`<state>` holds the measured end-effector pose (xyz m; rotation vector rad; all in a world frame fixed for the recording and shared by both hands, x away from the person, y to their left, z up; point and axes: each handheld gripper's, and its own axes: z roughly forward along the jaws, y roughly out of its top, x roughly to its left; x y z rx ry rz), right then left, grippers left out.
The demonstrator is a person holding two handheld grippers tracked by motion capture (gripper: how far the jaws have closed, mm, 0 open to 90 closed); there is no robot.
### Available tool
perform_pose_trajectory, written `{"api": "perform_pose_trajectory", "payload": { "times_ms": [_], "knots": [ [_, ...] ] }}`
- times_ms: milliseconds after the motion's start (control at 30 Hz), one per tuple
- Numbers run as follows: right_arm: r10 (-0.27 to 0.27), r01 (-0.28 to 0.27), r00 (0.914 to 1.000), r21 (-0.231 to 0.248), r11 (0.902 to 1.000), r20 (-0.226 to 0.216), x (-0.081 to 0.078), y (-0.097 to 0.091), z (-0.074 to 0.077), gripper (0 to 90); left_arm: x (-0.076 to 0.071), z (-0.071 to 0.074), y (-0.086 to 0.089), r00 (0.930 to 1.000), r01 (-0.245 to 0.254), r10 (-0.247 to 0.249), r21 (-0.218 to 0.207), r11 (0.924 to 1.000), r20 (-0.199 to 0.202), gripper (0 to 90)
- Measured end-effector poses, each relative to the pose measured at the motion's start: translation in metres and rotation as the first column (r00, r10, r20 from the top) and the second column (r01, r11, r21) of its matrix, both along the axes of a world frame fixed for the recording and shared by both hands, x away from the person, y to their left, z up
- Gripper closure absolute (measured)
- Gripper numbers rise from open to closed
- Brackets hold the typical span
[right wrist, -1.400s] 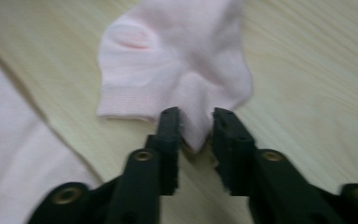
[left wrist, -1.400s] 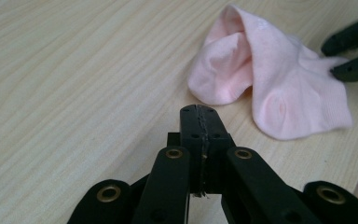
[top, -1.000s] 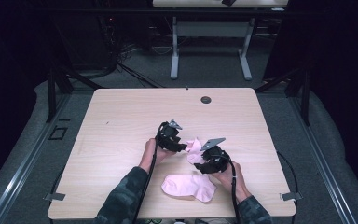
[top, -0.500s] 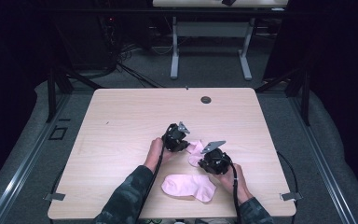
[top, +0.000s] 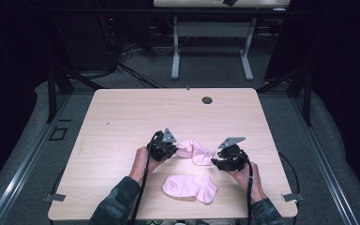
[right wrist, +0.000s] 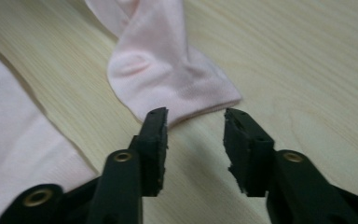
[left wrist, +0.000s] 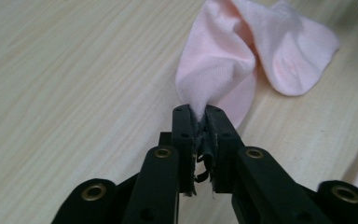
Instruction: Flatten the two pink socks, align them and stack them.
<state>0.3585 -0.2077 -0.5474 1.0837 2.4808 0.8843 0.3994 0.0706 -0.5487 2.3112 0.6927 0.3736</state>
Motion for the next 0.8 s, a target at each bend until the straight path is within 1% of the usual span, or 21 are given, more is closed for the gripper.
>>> {"api": "perform_pose_trajectory", "payload": {
  "times_ms": [33,67,100,133,200,233,267,300,333,367,400,433,467,500,533,567,600,633,700,733,800],
  "knots": [
    [0.0,0.0,1.0,0.0,1.0,0.0,0.0,0.0,0.0,57.2,-0.001,0.001,0.002,0.9999,-0.001,0.001,-0.006,1.0,-0.012,82.5],
    [-0.001,0.0,1.0,0.04,0.9992,0.006,-0.002,0.003,0.005,52.5,0.0,0.002,0.005,0.9993,0.002,-0.003,-0.019,0.9998,-0.036,71.7],
    [-0.001,0.0,1.0,0.04,0.9992,0.006,-0.002,0.003,0.005,52.5,0.0,0.002,0.005,0.9993,0.002,-0.003,-0.019,0.9998,-0.036,69.9],
    [0.012,-0.013,0.9999,0.06,0.9981,0.002,-0.002,0.014,0.007,50.0,0.002,0.003,0.007,0.9984,0.007,-0.009,-0.033,0.9994,-0.055,64.4],
    [0.028,-0.028,0.9996,0.062,0.9977,-0.004,0.0,0.023,0.005,48.0,0.006,0.003,0.008,0.9967,0.004,-0.006,-0.031,0.9995,-0.081,57.5],
    [0.028,-0.028,0.9996,0.062,0.9977,-0.004,0.0,0.023,0.005,48.0,0.006,0.003,0.008,0.9967,0.004,-0.006,-0.031,0.9995,-0.081,54.9],
    [0.034,-0.033,0.9993,0.047,0.9984,-0.014,0.002,0.029,0.003,48.2,0.01,0.003,0.009,0.9957,0.0,-0.004,-0.043,0.9991,-0.093,54.9],
    [0.047,-0.046,0.9988,0.029,0.9985,-0.013,0.003,0.037,-0.003,51.7,0.014,0.004,0.01,0.9938,0.0,-0.006,-0.053,0.9986,-0.111,52.1],
    [0.056,-0.056,0.998,0.004,0.9984,-0.029,0.005,0.043,-0.01,58.8,0.018,0.005,0.011,0.994,-0.007,0.001,-0.061,0.9981,-0.11,50.4],
    [0.063,-0.064,0.997,-0.012,0.9979,-0.043,0.007,0.044,-0.012,60.5,0.021,0.004,0.01,0.9929,-0.002,-0.005,-0.06,0.9982,-0.119,49.8],
    [0.068,-0.069,0.9963,-0.024,0.9973,-0.054,0.008,0.045,-0.015,63.1,0.025,0.004,0.009,0.9871,0.004,-0.015,-0.067,0.9978,-0.16,48.3],
    [0.069,-0.07,0.996,-0.016,0.9974,-0.057,0.008,0.045,-0.018,66.3,0.028,0.003,0.008,0.9849,0.008,-0.02,-0.071,0.9974,-0.172,45.9],
    [0.066,-0.067,0.9966,-0.021,0.9975,-0.05,0.008,0.044,-0.018,70.7,0.031,0.002,0.006,0.9844,0.004,-0.016,-0.069,0.9976,-0.175,45.4],
    [0.066,-0.067,0.9966,-0.021,0.9975,-0.05,0.008,0.044,-0.018,70.7,0.031,0.002,0.006,0.9844,0.004,-0.016,-0.069,0.9976,-0.175,44.6],
    [0.069,-0.07,0.9963,-0.019,0.9974,-0.052,0.008,0.04,-0.018,78.0,0.035,0.0,0.003,0.9828,0.015,-0.029,-0.08,0.9967,-0.182,44.6],
    [0.069,-0.07,0.9963,-0.019,0.9974,-0.052,0.008,0.04,-0.018,78.0,0.035,0.0,0.003,0.9828,0.015,-0.029,-0.08,0.9967,-0.182,44.3],
    [0.076,-0.077,0.9958,-0.015,0.9969,-0.05,0.007,0.036,-0.018,82.3,0.038,-0.003,0.001,0.9755,0.024,-0.04,-0.074,0.997,-0.217,43.0],
    [0.081,-0.081,0.9954,-0.009,0.9966,-0.052,0.007,0.034,-0.019,83.7,0.041,-0.007,-0.001,0.9685,0.031,-0.056,-0.104,0.9941,-0.242,44.1],
    [0.085,-0.085,0.9947,0.004,0.9964,-0.057,0.007,0.03,-0.019,85.3,0.043,-0.009,-0.004,0.9626,0.046,-0.077,-0.123,0.9914,-0.26,46.8],
    [0.085,-0.085,0.9947,0.004,0.9964,-0.057,0.007,0.03,-0.019,85.3,0.043,-0.009,-0.004,0.9626,0.046,-0.077,-0.123,0.9914,-0.26,51.4],
    [0.095,-0.095,0.9942,0.01,0.9954,-0.049,0.007,0.027,-0.02,86.5,0.04,-0.011,-0.011,0.9607,0.077,-0.1,-0.099,0.9921,-0.259,60.4]
  ]
}}
